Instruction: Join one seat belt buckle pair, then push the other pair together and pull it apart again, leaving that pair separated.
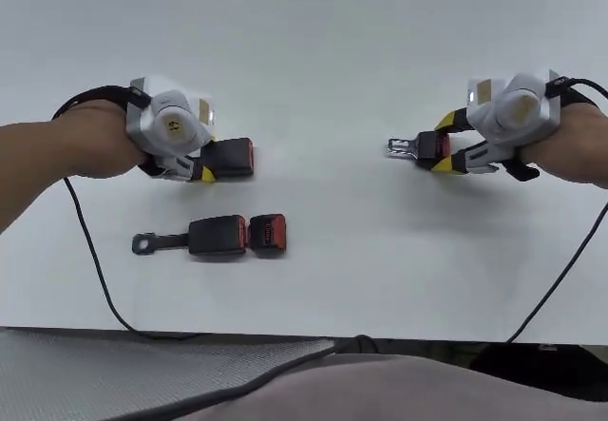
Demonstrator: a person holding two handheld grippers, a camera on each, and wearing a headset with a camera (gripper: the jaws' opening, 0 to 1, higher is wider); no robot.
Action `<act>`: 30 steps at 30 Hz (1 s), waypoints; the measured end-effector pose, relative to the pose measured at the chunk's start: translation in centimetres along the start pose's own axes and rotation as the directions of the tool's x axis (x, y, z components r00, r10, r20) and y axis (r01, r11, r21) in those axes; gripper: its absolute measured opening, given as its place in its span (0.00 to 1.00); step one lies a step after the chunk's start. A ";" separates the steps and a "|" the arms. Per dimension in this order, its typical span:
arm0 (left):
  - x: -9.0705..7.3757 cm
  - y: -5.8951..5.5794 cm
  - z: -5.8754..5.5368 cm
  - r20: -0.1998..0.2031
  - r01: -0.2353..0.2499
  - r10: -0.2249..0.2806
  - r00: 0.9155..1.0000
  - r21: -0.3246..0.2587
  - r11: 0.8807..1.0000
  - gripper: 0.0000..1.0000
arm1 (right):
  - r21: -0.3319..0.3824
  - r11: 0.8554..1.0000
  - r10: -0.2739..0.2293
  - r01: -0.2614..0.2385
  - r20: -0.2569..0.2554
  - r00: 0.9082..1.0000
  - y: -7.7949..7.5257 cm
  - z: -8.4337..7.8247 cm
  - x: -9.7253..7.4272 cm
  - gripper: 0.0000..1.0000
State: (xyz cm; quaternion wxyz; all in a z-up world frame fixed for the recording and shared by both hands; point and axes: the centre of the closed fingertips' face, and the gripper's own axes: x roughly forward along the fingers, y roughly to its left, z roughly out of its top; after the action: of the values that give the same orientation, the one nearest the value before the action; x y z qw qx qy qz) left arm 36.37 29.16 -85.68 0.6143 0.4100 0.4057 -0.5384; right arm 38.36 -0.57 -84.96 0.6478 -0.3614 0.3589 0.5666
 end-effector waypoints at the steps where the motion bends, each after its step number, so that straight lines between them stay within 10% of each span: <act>1: 0.0 0.0 0.0 -0.001 -0.002 0.002 1.000 0.001 1.000 0.32 | 0.002 1.000 -0.001 0.001 0.001 1.000 0.0 0.1 0.0 0.34; 30: 0.0 -0.1 0.0 -0.018 0.009 -0.009 1.000 0.003 1.000 0.32 | -0.045 0.999 0.029 -0.028 0.029 0.999 1.8 5.1 2.5 0.33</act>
State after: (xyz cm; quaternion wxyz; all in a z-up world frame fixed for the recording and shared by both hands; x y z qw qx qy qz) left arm 36.31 29.17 -85.64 0.6075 0.4140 0.4124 -0.5380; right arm 37.08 5.24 -84.78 0.6365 -0.3621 0.3418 0.5890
